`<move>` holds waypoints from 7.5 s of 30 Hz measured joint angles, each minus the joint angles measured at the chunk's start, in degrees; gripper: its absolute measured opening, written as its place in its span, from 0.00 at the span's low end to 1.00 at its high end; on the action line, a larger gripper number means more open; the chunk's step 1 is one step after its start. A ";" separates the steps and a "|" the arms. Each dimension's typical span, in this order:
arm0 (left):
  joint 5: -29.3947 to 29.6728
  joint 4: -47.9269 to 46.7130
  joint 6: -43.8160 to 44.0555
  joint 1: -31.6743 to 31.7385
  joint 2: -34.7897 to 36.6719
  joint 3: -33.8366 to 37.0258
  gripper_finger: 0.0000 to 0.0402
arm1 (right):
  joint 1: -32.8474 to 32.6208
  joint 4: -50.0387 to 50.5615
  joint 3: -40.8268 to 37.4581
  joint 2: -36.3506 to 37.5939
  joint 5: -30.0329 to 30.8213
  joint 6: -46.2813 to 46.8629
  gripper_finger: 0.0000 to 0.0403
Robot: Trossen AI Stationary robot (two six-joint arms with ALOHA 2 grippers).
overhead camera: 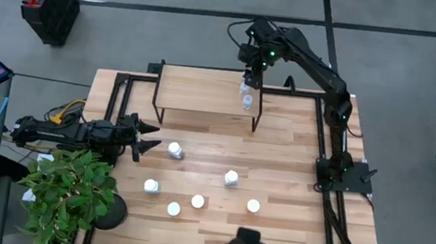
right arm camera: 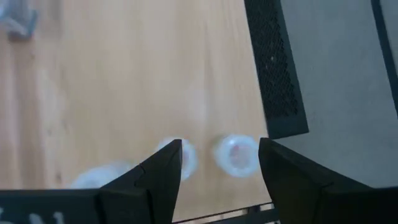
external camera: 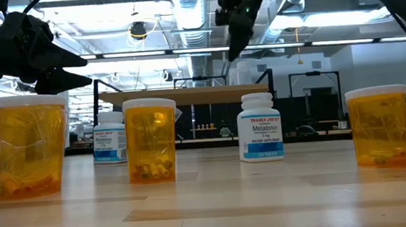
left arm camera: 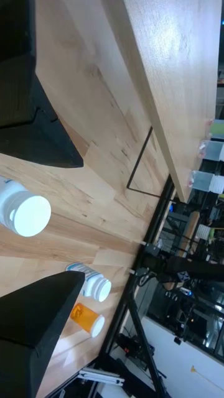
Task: Pick and place medicine bottles onto shelf by color
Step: Adjust the transparent pill bottle on the shelf, then put the top white pill bottle on the shelf
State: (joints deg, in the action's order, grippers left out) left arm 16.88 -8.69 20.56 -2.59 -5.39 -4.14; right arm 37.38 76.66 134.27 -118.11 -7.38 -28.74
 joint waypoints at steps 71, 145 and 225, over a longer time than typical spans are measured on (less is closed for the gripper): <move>-0.03 0.01 0.22 0.00 0.01 0.01 0.68 | -9.67 13.26 -10.87 6.01 7.67 11.79 0.29; -10.39 -44.63 -34.92 4.87 -85.40 -57.55 0.68 | -67.80 -20.10 -65.17 58.10 21.03 50.83 0.29; -10.17 -68.24 -49.12 41.47 -97.12 -106.51 0.37 | -67.77 -17.13 -65.17 58.08 20.96 49.23 0.29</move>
State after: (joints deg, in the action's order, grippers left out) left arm 6.72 -76.93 -28.57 38.88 -102.51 -110.65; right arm -30.39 59.53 69.10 -60.03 13.58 20.49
